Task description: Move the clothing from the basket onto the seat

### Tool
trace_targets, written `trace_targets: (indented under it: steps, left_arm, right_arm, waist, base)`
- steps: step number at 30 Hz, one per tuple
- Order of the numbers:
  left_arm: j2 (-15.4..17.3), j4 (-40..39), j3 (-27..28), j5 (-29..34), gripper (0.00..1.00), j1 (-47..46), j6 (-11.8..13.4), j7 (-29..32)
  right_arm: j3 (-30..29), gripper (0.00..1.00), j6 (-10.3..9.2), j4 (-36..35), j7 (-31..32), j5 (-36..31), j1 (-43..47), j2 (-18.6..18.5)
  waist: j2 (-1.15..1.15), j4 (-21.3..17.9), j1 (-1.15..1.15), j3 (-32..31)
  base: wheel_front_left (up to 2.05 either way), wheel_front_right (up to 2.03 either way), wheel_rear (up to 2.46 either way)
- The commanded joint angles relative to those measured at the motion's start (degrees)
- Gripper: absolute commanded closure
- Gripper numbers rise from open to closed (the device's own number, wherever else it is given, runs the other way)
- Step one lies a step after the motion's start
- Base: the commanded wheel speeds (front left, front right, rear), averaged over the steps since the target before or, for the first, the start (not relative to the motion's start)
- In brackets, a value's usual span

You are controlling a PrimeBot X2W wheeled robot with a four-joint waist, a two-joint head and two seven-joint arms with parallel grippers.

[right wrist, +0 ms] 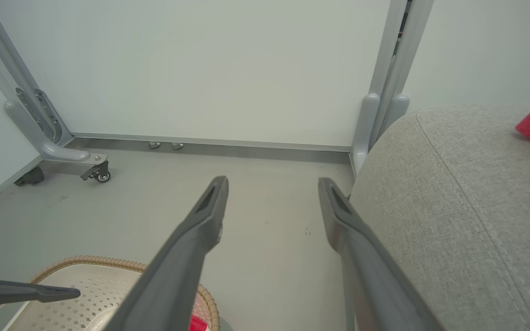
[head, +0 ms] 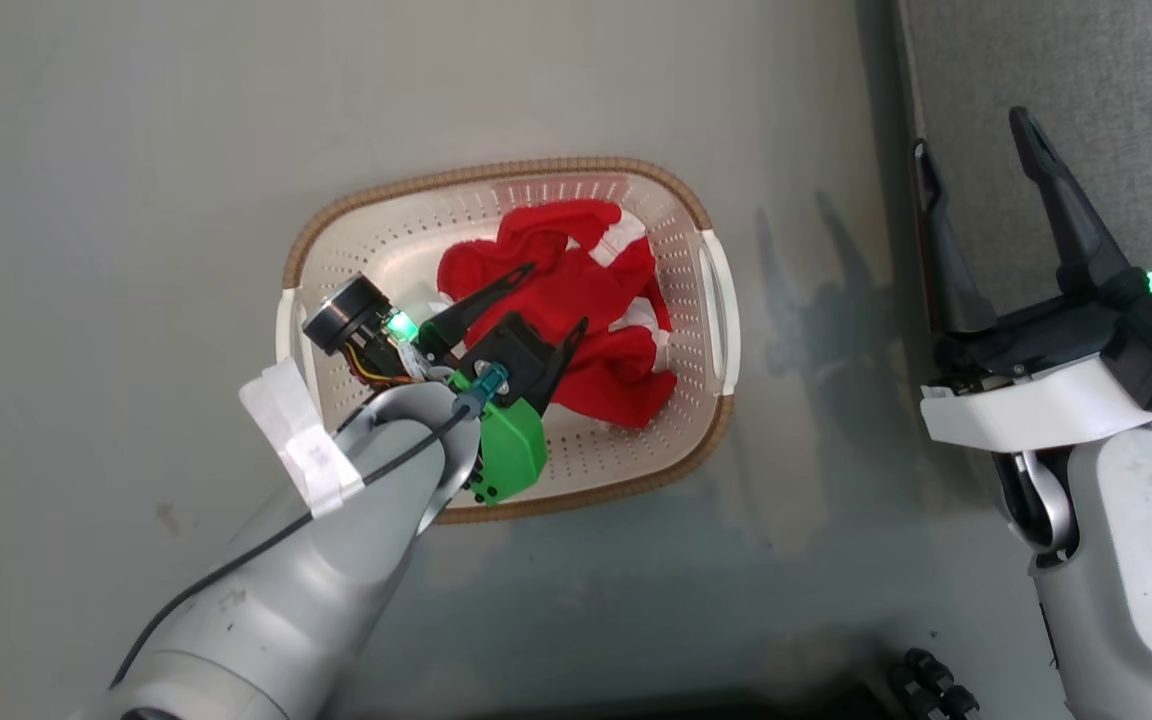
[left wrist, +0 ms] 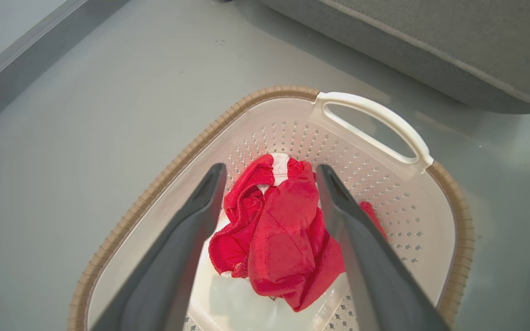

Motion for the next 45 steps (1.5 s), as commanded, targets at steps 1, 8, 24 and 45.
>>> trace_targets:
  steps: [1,8,24,45]
  left_arm:
    - [-0.19,2.15,-1.02,-1.3,0.0,-2.52,-0.12,-0.05]
    - [-1.25,12.61,-5.53,-7.44,0.0,-11.18,-0.12,-0.05]
    - [-0.88,18.01,-18.68,-12.53,0.0,-17.94,-0.12,-0.05]
    - [0.81,16.01,-21.96,-13.83,1.0,-19.53,-0.13,-0.05]
  right_arm:
    - [-0.33,0.0,-0.08,-0.72,-0.28,-0.51,-1.22,-0.37]
    - [-1.35,0.0,-0.08,-2.6,-0.28,-0.69,-2.48,-0.41]
    - [1.03,0.0,-0.08,-8.74,-0.28,-2.61,-5.0,0.3]
    - [2.2,0.0,-0.08,-10.54,-0.28,-2.64,-6.34,0.35]
  waist:
    - [0.62,-0.62,-0.01,8.66]
    - [0.62,-0.28,-0.01,13.77]
    - [0.62,-2.22,-0.01,21.01]
    - [0.62,-2.9,-0.01,23.34]
  base:
    - [0.0,0.0,0.0]
    - [0.0,0.0,0.0]
    - [0.0,0.0,0.0]
    - [0.0,0.0,0.0]
